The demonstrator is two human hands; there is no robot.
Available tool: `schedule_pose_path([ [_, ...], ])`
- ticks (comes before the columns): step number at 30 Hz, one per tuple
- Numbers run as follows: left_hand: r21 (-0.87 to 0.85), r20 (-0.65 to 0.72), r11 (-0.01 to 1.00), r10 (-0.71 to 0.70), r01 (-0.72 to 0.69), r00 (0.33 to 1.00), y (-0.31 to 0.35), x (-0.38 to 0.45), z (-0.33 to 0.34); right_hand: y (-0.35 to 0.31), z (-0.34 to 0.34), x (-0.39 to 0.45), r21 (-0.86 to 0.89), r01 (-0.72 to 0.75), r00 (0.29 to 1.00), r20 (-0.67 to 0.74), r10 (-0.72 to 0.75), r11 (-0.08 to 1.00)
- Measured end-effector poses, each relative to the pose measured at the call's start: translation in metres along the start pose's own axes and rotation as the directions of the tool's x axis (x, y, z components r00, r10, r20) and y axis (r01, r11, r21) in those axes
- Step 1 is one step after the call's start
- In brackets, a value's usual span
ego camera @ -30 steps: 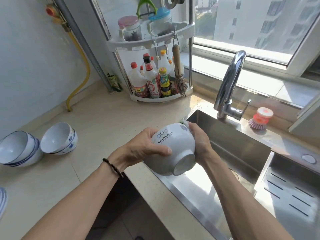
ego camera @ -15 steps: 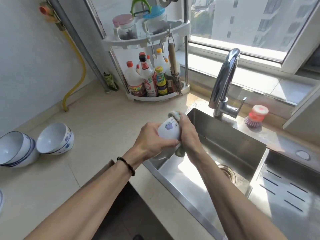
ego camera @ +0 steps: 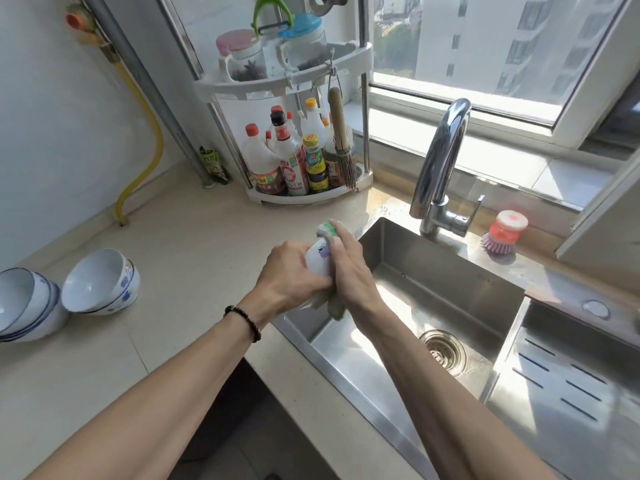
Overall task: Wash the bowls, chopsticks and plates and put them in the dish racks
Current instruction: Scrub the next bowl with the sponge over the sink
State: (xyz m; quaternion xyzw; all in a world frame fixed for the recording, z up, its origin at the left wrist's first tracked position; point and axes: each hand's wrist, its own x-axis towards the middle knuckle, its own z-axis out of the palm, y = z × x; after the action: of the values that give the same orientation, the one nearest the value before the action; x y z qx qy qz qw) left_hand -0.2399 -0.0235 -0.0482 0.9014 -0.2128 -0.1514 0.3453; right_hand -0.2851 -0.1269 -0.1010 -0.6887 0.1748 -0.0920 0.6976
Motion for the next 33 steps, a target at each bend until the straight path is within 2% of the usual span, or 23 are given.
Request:
schedule_pose_path([
  [1, -0.054, 0.058, 0.998, 0.028, -0.025, 0.998, -0.001, -0.002, -0.005, -0.002, -0.005, 0.001, 0.156, -0.062, 0.997, -0.026, 0.066, 0.986],
  [2, -0.165, 0.119, 0.986, 0.051, -0.031, 0.992, -0.002, -0.004, -0.011, -0.003, -0.010, 0.005, 0.351, -0.167, 0.984, -0.005, 0.180, 0.921],
  [3, -0.301, 0.163, 0.954, 0.066, -0.014, 0.984, -0.004, -0.007, -0.016, -0.003, -0.017, 0.007, 0.486, -0.279, 0.955, 0.052, 0.291, 0.828],
  [4, -0.432, 0.192, 0.902, 0.086, 0.005, 0.978, -0.005, -0.012, -0.021, -0.003, -0.023, 0.007, 0.544, -0.347, 0.932, 0.108, 0.346, 0.764],
  [6, -0.593, 0.227, 0.804, 0.113, 0.046, 0.967, -0.007, -0.017, -0.025, 0.004, -0.029, 0.005, 0.569, -0.390, 0.913, 0.138, 0.383, 0.724],
  [8, -0.639, 0.317, 0.759, 0.113, 0.124, 0.942, -0.007, -0.019, -0.031, 0.011, -0.030, 0.005, 0.587, -0.368, 0.916, 0.094, 0.391, 0.721],
  [10, -0.575, 0.474, 0.790, 0.108, 0.214, 0.874, -0.003, -0.016, -0.037, 0.008, -0.031, 0.004, 0.499, -0.345, 0.926, 0.041, 0.376, 0.795],
  [12, -0.407, 0.531, 0.884, 0.023, 0.231, 0.847, 0.005, -0.012, -0.038, 0.002, -0.032, 0.003, 0.260, -0.274, 0.960, 0.013, 0.280, 0.926],
  [15, -0.191, 0.394, 0.966, -0.085, 0.172, 0.915, 0.010, -0.010, -0.030, -0.007, -0.034, 0.002, 0.067, -0.093, 0.996, -0.011, 0.094, 0.993],
  [18, -0.141, 0.221, 0.982, -0.095, 0.128, 0.971, 0.009, -0.010, -0.019, -0.008, -0.021, -0.010, -0.010, 0.017, 0.996, 0.090, -0.016, 1.000],
  [20, -0.113, 0.124, 0.990, -0.072, 0.086, 0.990, 0.009, -0.011, -0.011, -0.005, -0.011, -0.018, -0.079, 0.078, 0.994, 0.086, -0.071, 0.994],
  [21, -0.101, 0.102, 0.993, -0.046, 0.056, 0.994, 0.010, -0.013, -0.007, -0.005, -0.011, -0.019, -0.043, 0.080, 0.996, 0.050, -0.077, 0.996],
  [23, -0.108, 0.094, 0.994, -0.012, 0.022, 0.996, 0.011, -0.016, -0.001, -0.014, -0.017, -0.014, 0.228, -0.011, 1.000, 0.007, 0.009, 0.974],
  [24, -0.130, 0.086, 0.991, -0.013, 0.024, 0.996, 0.011, -0.016, 0.000, -0.016, -0.020, -0.010, 0.307, -0.062, 0.998, 0.006, 0.063, 0.950],
  [25, -0.154, 0.066, 0.988, -0.021, 0.031, 0.998, 0.010, -0.015, 0.002, -0.016, -0.021, -0.006, 0.312, -0.079, 0.997, 0.019, 0.077, 0.947],
  [28, -0.160, -0.010, 0.986, -0.059, 0.057, 0.998, 0.010, -0.005, 0.005, -0.010, -0.010, -0.012, -0.012, 0.073, 0.996, 0.054, -0.072, 0.997],
  [29, -0.144, -0.003, 0.988, -0.052, 0.051, 0.999, 0.010, -0.005, 0.004, -0.008, -0.008, -0.015, -0.020, 0.092, 0.995, 0.037, -0.091, 0.996],
  [32, -0.161, 0.037, 0.987, 0.022, -0.016, 0.999, 0.013, -0.009, 0.000, -0.014, -0.024, -0.006, 0.330, -0.030, 0.999, 0.018, 0.026, 0.943],
  [33, -0.177, 0.028, 0.984, 0.024, -0.019, 0.999, 0.013, -0.010, -0.002, -0.015, -0.028, -0.003, 0.392, -0.072, 0.997, 0.033, 0.064, 0.917],
])
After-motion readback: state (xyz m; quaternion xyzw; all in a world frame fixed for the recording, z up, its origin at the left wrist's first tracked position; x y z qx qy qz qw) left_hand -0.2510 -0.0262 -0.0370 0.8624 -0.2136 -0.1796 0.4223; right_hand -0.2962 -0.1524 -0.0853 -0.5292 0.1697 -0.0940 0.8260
